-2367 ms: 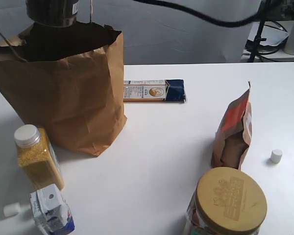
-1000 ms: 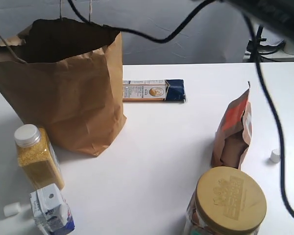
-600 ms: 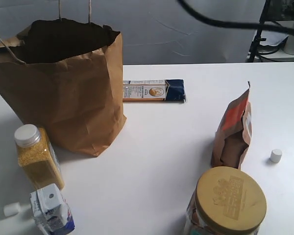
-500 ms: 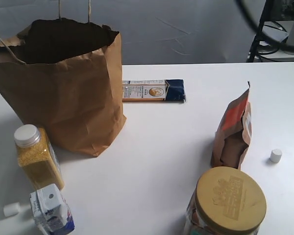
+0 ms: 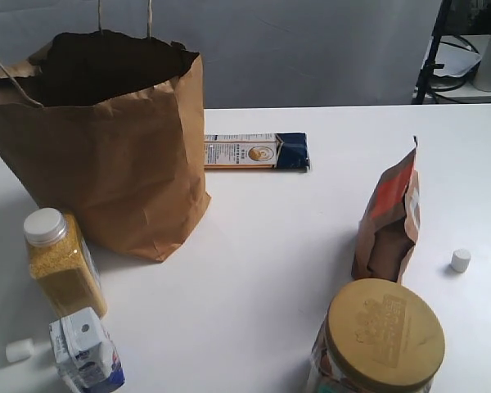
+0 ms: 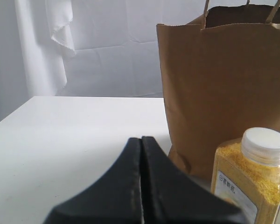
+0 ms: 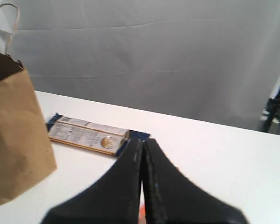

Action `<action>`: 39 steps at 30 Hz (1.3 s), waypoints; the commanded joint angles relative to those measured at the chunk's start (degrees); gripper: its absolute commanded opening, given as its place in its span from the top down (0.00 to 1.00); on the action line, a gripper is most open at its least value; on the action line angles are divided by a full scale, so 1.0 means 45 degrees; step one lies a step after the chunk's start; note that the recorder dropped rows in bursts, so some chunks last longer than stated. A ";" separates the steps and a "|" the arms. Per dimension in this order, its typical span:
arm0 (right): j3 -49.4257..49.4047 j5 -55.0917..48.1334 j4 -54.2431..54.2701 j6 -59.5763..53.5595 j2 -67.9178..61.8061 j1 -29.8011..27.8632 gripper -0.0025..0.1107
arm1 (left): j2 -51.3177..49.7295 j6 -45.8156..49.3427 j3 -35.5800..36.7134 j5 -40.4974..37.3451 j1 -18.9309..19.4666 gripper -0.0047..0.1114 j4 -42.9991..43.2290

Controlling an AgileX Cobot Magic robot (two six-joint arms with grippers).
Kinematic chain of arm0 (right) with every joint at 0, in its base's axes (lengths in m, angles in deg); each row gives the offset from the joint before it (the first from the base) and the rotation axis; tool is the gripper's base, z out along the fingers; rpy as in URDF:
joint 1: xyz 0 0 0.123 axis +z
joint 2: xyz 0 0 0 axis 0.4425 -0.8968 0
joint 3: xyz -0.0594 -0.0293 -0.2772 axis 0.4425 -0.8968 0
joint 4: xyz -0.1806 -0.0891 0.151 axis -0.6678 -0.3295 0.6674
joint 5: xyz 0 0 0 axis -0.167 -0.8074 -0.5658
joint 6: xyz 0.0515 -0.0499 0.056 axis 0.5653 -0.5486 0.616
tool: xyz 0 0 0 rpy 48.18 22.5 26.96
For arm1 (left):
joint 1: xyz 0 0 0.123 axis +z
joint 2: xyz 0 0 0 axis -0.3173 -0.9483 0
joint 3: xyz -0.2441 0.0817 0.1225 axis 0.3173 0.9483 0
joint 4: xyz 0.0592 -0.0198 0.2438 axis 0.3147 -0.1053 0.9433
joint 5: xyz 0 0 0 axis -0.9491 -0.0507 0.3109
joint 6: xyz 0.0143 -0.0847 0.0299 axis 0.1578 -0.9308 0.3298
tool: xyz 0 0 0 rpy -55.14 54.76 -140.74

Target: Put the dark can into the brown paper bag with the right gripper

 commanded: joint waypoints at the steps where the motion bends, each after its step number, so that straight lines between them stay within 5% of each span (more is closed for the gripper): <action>1: -0.2823 0.1767 0.1004 -0.2642 0.1891 -0.1300 0.98 | 0.0044 -0.0030 0.0045 0.0180 -0.0062 0.96 0.0033; 6: -0.5815 0.4065 0.1744 -0.2856 0.4371 -0.2573 0.98 | 0.0044 -0.0030 0.0045 0.0180 -0.0062 0.96 0.0033; 14: -0.8785 0.3627 0.2608 -0.3963 0.8381 -0.4600 0.98 | 0.0044 -0.0030 0.0045 0.0180 -0.0062 0.96 0.0033; 17: -0.8785 0.2035 0.2840 -0.4185 0.9772 -0.4894 0.98 | 0.0044 -0.0030 0.0045 0.0180 -0.0062 0.96 0.0033; 39: -0.8785 0.2005 0.2898 -0.3843 0.9772 -0.5029 0.98 | 0.0044 -0.0030 0.0045 0.0253 -0.0069 0.96 0.0033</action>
